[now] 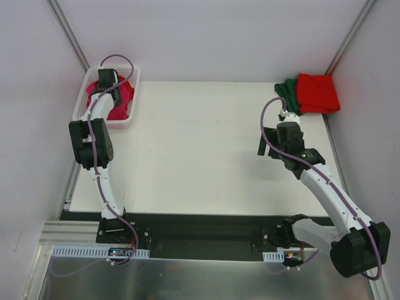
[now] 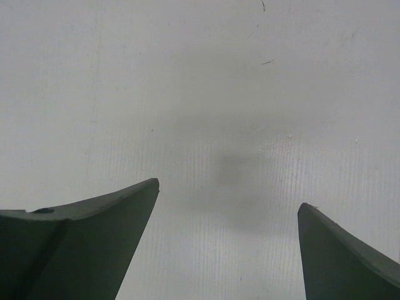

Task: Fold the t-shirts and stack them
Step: Grab crumpled tshirt from bin with the left arm, then move the tshirt to the center of the board

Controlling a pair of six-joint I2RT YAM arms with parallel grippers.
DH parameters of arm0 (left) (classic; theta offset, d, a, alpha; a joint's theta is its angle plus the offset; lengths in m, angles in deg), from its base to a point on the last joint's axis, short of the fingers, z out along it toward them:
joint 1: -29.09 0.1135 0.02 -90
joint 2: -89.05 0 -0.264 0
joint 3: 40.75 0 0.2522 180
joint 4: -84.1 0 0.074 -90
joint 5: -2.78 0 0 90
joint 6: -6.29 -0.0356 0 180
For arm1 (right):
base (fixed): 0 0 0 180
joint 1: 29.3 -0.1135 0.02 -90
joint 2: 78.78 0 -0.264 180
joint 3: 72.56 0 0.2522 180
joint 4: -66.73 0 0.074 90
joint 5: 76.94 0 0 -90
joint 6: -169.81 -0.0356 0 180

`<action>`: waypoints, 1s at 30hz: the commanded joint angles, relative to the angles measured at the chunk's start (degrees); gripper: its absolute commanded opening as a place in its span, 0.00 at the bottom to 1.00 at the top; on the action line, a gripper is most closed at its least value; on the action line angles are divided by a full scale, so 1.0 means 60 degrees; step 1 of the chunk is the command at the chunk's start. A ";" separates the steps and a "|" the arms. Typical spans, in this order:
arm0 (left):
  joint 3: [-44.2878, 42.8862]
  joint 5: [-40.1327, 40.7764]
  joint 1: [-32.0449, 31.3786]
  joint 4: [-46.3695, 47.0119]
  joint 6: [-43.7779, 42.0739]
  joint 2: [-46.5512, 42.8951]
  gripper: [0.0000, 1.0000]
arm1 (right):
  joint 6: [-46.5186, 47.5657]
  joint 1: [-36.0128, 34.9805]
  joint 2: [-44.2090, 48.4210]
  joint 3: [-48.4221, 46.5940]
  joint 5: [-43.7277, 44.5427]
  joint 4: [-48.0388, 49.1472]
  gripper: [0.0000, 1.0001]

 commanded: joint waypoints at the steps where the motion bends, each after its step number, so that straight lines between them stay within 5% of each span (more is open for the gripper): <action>1: -0.0253 -0.0270 -0.0035 0.0052 0.0107 -0.2104 0.00 | -0.0157 -0.0052 0.0066 -0.0086 -0.0159 0.0264 0.96; 12: -0.2067 -0.1368 -0.0181 -0.2230 0.0488 -0.4348 0.00 | -0.0260 -0.0067 -0.0008 0.0119 -0.0482 0.0484 0.96; 17: -0.3722 -0.1734 -0.1279 -0.3199 0.0210 -0.4774 0.00 | -0.0318 -0.0067 -0.0066 0.0221 -0.0584 0.0572 0.96; 30: -0.6095 -0.6728 -0.2159 -0.4080 0.1981 -0.5916 0.00 | -0.0377 -0.0257 -0.0169 0.0353 -0.0629 0.0646 0.96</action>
